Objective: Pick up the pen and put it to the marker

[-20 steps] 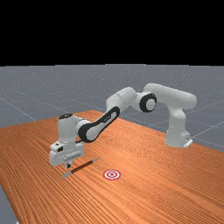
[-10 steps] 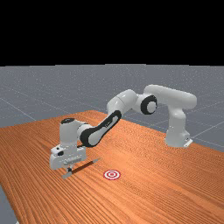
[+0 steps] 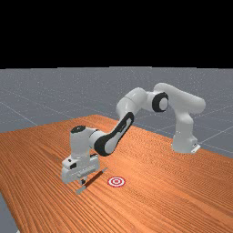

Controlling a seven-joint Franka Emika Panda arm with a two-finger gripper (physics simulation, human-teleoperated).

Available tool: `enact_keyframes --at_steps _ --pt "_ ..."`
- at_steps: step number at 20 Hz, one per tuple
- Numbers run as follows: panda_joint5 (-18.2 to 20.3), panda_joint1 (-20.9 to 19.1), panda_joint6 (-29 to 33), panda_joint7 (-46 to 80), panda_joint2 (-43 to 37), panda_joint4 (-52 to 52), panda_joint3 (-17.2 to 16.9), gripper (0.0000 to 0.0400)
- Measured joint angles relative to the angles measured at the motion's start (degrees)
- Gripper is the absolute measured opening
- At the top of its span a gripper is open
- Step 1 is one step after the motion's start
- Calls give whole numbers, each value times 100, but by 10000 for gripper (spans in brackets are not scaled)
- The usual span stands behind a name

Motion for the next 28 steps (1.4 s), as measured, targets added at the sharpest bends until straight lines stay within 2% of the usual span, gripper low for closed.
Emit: enact_keyframes --at_steps 1,2,3,4,6,11,13,14,16,17,18,19,21,24,26,28 --pt "-3 -13 194 3 -208 -396 0 0" --pt "-2 -11 128 -1 -92 -198 -2 0" --pt "-1 -32 618 4 -383 -833 7 0" --pt "-4 -35 641 5 -456 -972 5 0" --pt "1 -45 1075 21 -584 -1302 14 0" --pt "42 298 988 672 -614 -1337 -54 0" --pt "0 307 892 468 -695 -1370 7 0" --pt "-1 314 607 465 -683 -1274 4 0" --pt "-3 321 577 464 -479 -1030 1 0" --pt "-7 323 701 463 -456 -1017 2 0" --pt "-10 314 949 465 -646 -1384 2 19" --pt "-67 354 1277 534 -818 -1740 -60 11" --pt "-104 448 1281 668 -831 -1758 -109 4" --pt "-233 584 1656 832 -1225 -2529 -239 1" --pt "-190 527 1987 778 -1563 -3192 -179 0" --pt "-22 634 1961 1210 -1565 -3196 -178 0"
